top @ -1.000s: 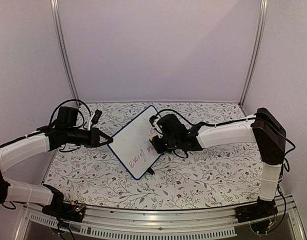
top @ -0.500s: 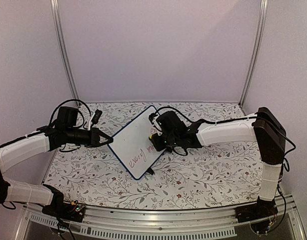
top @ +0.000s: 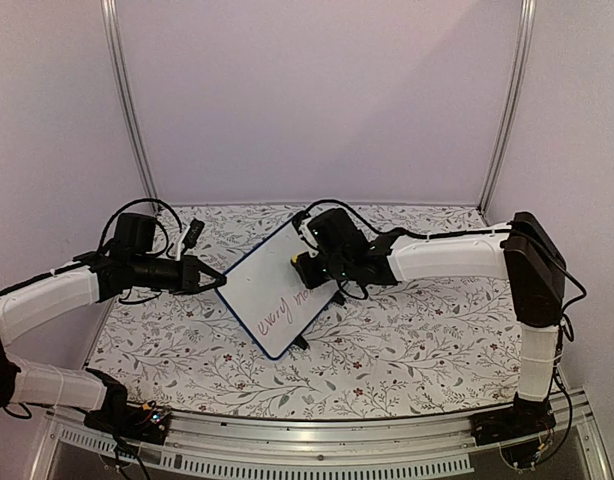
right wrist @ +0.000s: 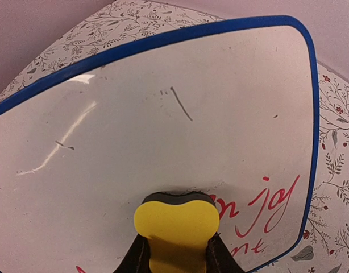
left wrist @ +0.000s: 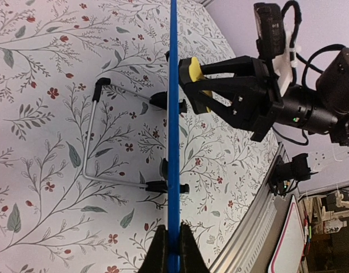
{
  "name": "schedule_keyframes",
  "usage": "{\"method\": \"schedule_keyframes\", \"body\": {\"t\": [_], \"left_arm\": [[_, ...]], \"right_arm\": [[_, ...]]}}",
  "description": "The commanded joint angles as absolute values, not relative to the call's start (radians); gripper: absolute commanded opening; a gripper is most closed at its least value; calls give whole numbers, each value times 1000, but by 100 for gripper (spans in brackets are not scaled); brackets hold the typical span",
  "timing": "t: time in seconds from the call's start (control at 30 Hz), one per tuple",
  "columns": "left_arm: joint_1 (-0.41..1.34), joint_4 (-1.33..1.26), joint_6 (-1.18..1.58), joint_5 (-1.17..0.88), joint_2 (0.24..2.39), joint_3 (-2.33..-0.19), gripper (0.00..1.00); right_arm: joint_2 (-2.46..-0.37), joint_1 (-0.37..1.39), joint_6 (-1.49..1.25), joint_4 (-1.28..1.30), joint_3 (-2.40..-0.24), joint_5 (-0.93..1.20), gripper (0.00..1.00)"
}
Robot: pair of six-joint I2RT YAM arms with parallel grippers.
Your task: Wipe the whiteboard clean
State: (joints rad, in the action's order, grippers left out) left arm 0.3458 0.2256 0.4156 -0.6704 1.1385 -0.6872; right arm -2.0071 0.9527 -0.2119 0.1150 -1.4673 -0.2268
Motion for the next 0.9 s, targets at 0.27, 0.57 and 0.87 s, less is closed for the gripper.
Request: {"method": "schedule_keyframes", "body": {"t": [0.27, 0.57, 0.87], "left_arm": [[349, 202, 397, -707, 1123, -683, 0], [348, 201, 396, -709, 1124, -683, 0], [350, 202, 397, -708, 1123, -683, 0]], "right_arm": [[-2004, 948, -228, 113, -1370, -229, 21], [-1987, 945, -239, 100, -1322, -233, 21], [-1960, 947, -239, 54, -1273, -149, 20]]}}
